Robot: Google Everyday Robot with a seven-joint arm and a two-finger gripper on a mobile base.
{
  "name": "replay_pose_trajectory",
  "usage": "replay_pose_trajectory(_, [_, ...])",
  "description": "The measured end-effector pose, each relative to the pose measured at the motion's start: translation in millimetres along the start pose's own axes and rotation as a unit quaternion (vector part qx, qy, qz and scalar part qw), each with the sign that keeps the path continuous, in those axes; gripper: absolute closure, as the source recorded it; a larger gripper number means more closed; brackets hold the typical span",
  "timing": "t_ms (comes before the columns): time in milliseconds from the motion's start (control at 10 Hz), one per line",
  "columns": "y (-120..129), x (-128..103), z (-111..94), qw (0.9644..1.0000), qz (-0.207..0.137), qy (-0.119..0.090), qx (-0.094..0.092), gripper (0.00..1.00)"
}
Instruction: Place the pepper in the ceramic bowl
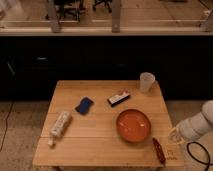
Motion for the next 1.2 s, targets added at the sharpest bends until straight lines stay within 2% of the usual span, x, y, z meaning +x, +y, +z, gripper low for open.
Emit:
replay_pose_trajectory(200, [1.9, -2.6, 1.8, 1.0000, -0.004, -0.003, -0.007, 0.89])
replay_pose_trajectory(800, [10.1, -13.7, 5.5, 0.9992, -0.026, -0.005, -0.031, 0.27])
replay_pose_trajectory(1000, [11.4, -17.0, 7.0, 0.9987, -0.034, -0.006, -0.037, 0.20])
replay_pose_trajectory(1200, [14.9, -17.5, 8.6, 0.9982, -0.041, -0.008, -0.044, 0.20])
